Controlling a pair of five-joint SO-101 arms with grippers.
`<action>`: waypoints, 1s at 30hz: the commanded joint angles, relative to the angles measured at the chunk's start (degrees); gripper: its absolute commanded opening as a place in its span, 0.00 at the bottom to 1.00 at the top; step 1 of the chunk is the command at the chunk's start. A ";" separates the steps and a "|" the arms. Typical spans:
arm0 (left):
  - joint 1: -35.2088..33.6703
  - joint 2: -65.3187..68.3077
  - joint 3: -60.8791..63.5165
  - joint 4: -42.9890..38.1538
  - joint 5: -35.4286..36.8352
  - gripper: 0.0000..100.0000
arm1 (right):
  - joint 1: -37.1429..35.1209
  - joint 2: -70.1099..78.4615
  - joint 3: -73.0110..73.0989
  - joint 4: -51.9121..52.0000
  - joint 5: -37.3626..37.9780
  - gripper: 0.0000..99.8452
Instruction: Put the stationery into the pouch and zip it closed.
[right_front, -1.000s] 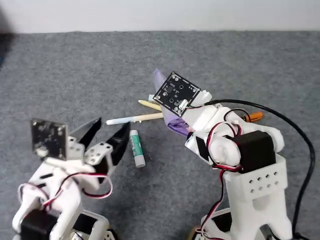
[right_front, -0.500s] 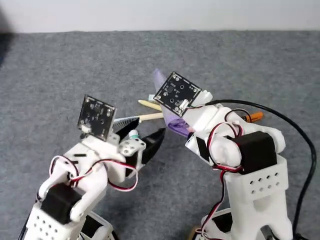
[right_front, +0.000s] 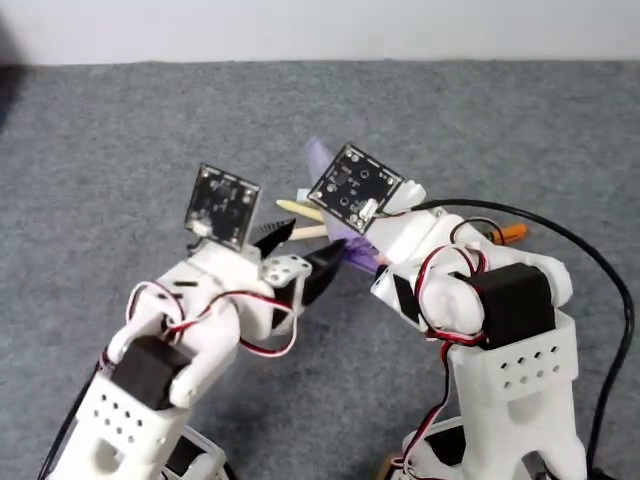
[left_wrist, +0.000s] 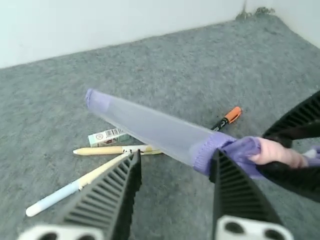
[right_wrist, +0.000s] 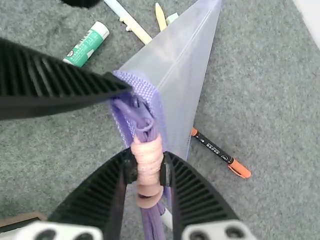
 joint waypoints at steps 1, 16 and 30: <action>2.02 2.11 -2.07 -1.32 0.44 0.22 | -0.66 -1.27 -2.20 2.15 -0.09 0.01; 6.77 3.16 -0.84 -2.46 0.26 0.22 | -0.66 -1.36 -2.37 2.24 0.00 0.01; 1.58 3.25 1.19 -6.77 0.26 0.22 | -4.62 -1.19 -2.29 2.42 2.29 0.01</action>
